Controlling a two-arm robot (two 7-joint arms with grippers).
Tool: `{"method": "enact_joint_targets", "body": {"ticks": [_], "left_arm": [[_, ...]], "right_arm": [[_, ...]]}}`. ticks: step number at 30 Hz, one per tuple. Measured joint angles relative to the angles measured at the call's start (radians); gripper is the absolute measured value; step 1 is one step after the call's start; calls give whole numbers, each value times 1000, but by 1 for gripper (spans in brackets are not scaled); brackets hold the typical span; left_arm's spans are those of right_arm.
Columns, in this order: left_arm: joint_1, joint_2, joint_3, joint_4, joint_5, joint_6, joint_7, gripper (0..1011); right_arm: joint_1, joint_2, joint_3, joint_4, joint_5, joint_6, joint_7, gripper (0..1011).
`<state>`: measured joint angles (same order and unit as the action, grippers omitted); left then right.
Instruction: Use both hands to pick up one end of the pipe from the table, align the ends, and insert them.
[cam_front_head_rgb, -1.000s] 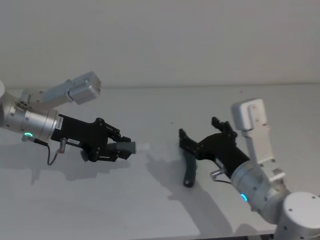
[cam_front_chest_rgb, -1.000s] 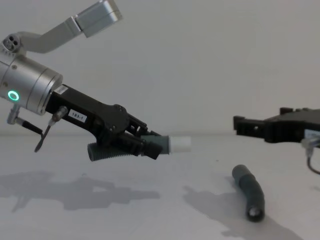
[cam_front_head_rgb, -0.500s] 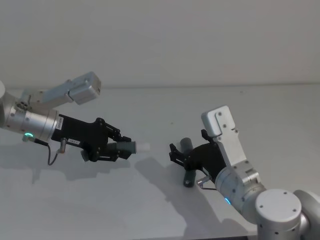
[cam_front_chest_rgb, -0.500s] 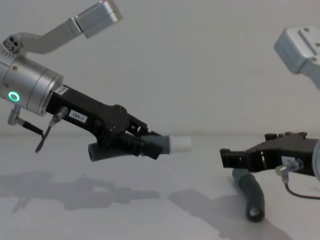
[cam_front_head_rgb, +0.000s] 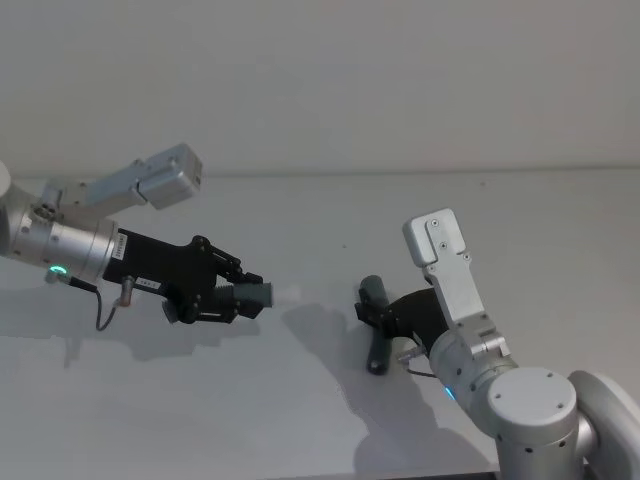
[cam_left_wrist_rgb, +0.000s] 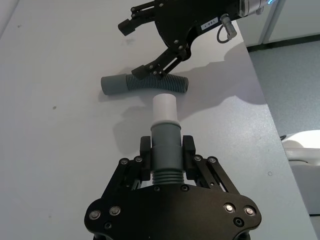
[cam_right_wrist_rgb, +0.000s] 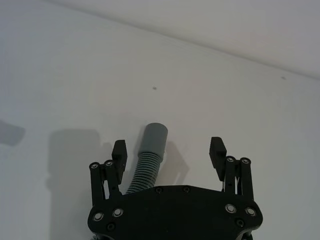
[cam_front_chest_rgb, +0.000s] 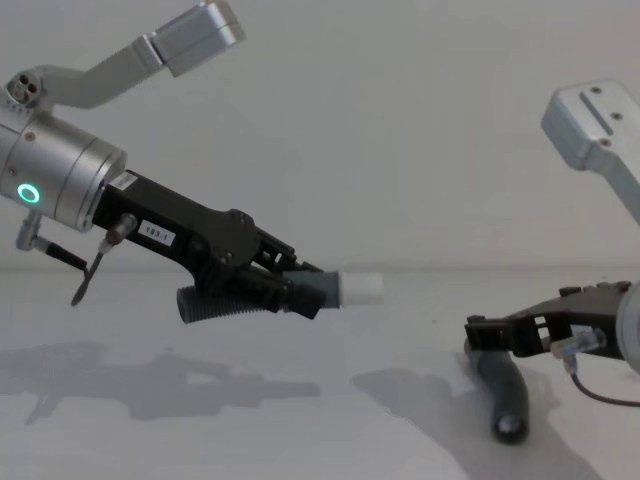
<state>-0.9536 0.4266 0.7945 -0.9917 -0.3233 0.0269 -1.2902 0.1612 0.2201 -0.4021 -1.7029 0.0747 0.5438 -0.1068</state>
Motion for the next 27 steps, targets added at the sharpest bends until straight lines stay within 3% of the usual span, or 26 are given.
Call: {"method": "enact_joint_targets", "body": {"ticks": [16, 27], "left_arm": [[0, 0, 0, 0, 0, -1, 0, 332], [0, 0, 0, 0, 0, -1, 0, 332]], "right_arm": [[-7, -29, 26, -29, 18, 125, 3, 1003], [-7, -32, 21, -40, 31, 161, 41, 1003]]}}
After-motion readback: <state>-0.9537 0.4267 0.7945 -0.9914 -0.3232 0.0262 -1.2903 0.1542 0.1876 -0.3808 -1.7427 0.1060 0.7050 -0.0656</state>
